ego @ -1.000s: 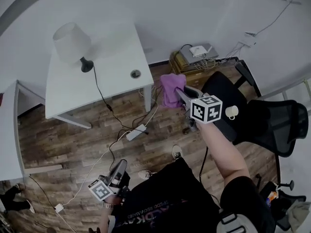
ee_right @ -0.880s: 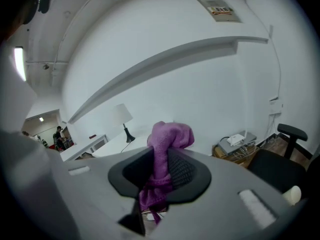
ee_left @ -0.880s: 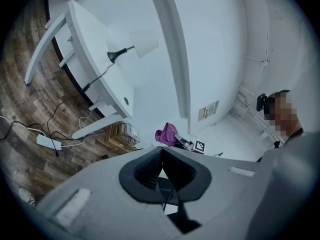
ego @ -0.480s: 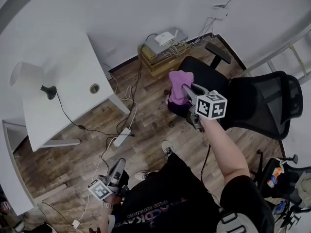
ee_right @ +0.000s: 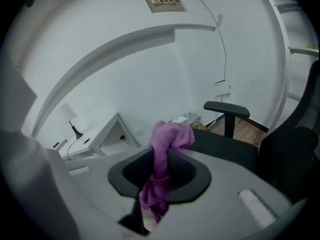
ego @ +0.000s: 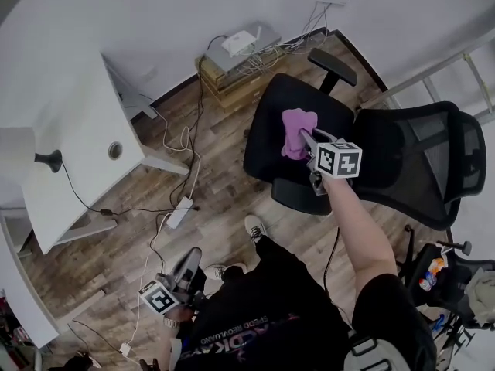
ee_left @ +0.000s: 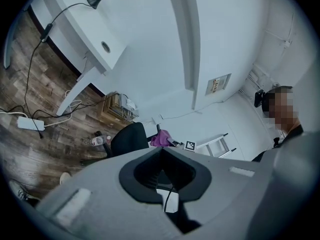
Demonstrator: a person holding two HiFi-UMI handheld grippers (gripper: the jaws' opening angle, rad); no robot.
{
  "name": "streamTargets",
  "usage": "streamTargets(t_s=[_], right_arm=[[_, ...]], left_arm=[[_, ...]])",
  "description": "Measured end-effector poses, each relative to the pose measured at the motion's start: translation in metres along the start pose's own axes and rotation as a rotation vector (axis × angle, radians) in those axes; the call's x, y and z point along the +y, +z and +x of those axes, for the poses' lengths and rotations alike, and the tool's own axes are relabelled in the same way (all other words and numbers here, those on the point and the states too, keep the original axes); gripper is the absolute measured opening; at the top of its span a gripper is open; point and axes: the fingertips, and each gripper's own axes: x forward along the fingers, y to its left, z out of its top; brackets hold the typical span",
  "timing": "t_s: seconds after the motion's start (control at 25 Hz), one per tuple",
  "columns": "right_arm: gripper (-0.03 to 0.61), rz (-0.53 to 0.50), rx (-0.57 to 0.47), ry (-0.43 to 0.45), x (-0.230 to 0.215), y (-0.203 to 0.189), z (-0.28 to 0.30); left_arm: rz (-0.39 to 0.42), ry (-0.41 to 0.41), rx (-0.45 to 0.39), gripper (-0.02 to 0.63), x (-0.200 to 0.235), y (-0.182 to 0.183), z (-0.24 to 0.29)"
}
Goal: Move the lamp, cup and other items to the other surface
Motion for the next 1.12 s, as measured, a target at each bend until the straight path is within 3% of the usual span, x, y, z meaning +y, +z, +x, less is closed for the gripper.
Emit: streamTargets(t_s=[0.44,0.84,1.12], right_arm=[[0.080,0.058,0.199,-0.027,-0.066,-0.068,0.094],[0.081,0.090,0.381,-0.083,-0.086,-0.142,0.153],[0.084,0.029,0.469,-0.105,-0.090,-0.179,0.170]], left_arm=[[-0.053,0.131,0.012,-0.003,0.014,-0.021,0.032],[-0.065,0.261,0.004,-0.003,0.023,-0.038,0.006],[-0.125,0.313,-0.037,-0.003,0.034,-0.052,-0.018]])
